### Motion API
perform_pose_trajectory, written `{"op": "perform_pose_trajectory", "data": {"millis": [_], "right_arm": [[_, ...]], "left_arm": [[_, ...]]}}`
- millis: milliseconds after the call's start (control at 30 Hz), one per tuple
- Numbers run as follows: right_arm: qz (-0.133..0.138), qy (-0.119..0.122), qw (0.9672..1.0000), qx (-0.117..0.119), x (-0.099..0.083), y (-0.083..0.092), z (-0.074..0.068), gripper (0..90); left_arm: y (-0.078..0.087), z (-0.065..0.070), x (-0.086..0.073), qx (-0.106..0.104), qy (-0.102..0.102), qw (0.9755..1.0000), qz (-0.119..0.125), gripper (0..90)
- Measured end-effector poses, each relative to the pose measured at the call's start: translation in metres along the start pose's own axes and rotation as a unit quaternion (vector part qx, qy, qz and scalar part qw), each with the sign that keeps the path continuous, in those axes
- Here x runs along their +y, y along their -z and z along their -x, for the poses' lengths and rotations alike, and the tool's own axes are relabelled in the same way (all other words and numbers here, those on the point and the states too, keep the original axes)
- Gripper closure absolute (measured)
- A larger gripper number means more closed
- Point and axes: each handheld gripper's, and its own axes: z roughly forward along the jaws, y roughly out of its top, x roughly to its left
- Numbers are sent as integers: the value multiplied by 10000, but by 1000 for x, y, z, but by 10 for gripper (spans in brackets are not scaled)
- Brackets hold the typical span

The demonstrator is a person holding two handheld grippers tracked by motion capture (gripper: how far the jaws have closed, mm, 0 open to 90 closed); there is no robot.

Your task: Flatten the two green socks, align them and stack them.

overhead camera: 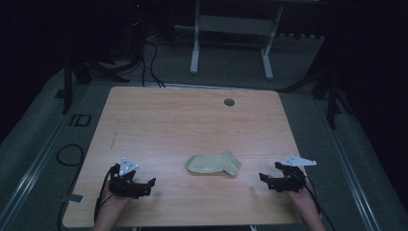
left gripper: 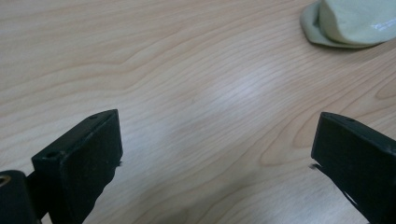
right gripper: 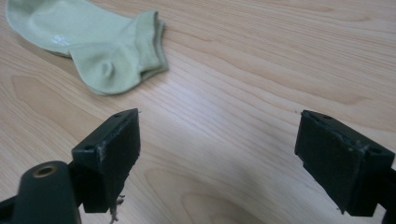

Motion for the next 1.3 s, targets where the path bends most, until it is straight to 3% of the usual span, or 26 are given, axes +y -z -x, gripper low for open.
{"op": "perform_pose_trajectory", "data": {"millis": [233,433,600,733,800,867,967,1100,1167,1300], "right_arm": [[15,-125,9999,-108,-15,10,7,142],[2,-336,9991,-269,-30,21,13,141],[-1,-311,9976,-626,-43,27,21,140],[51,-440,9958,-798,-52,30,29,139],[94,-513,9941,-955,-55,33,31,139],[122,-624,9916,-1124,-56,35,33,139],[150,-732,9866,-1452,-57,38,36,139],[209,-937,9839,-1507,-61,41,42,140],[207,-951,9823,-1599,-63,42,43,140],[240,-1096,9793,-1684,-68,45,47,140]], "left_arm": [[10,-13,-16,107,124,9999,-2,22],[23,-25,-32,82,251,9995,171,22],[29,-33,-43,185,378,9988,233,22],[34,-41,-50,59,421,9983,402,22],[36,-43,-52,187,353,9986,351,22],[36,-48,-54,312,420,9982,308,22],[38,-55,-57,504,562,9966,315,22],[45,-59,-58,657,681,9943,500,22],[49,-63,-59,776,803,9920,595,22],[56,-72,-64,1171,1078,9849,675,22]]}}
